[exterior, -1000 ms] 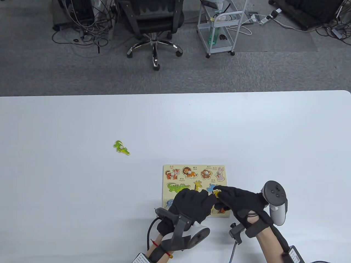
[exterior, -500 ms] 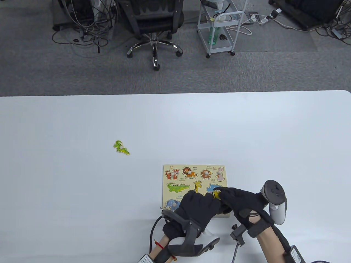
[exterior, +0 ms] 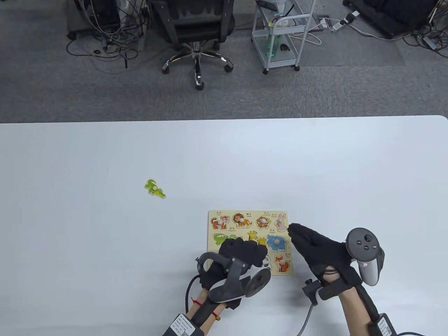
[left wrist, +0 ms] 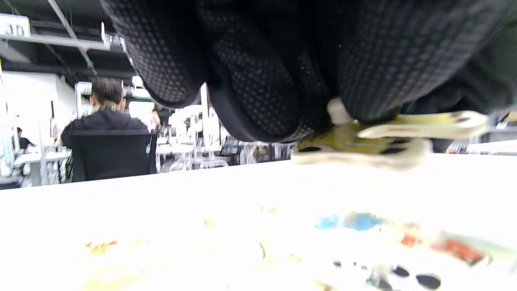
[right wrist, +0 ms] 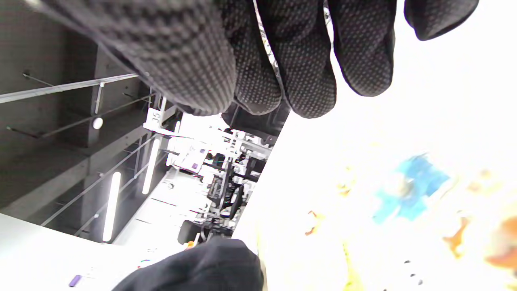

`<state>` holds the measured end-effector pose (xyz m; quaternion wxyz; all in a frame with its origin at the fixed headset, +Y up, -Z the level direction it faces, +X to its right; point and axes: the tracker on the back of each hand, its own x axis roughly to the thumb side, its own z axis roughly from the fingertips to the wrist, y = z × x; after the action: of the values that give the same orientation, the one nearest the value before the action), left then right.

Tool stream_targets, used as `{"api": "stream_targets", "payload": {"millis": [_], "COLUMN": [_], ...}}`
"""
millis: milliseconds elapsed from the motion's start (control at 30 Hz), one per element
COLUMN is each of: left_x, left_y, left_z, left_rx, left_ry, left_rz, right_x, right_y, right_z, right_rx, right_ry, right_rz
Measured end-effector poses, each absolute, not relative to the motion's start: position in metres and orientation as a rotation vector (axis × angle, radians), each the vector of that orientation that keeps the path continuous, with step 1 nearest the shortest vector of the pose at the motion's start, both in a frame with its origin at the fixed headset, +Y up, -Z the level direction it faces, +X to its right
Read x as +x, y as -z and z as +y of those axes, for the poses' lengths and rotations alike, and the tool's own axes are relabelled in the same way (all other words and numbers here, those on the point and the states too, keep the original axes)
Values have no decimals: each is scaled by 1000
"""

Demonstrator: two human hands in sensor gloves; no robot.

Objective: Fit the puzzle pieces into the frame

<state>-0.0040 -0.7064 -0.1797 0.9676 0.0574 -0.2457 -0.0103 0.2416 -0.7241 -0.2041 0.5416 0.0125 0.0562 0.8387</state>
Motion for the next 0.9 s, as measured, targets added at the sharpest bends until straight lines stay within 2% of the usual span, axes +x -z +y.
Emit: {"api": "stream_targets", "payload": {"millis": [100, 333, 900], "left_x": [0, 11, 28], "left_y": [193, 217, 231], "left_z": [-718, -735, -745], "left_rx": [27, -59, -106], "left_ry": [71, 179, 312], "left_rz": [-469, -428, -431], "right_x": [245, 244, 248], "right_y": [204, 203, 202], "right_z": [-725, -723, -720], "right_rx": [4, -5, -8], "right_ry": [-1972, -1982, -1933], "right_rz": [143, 99, 56]}}
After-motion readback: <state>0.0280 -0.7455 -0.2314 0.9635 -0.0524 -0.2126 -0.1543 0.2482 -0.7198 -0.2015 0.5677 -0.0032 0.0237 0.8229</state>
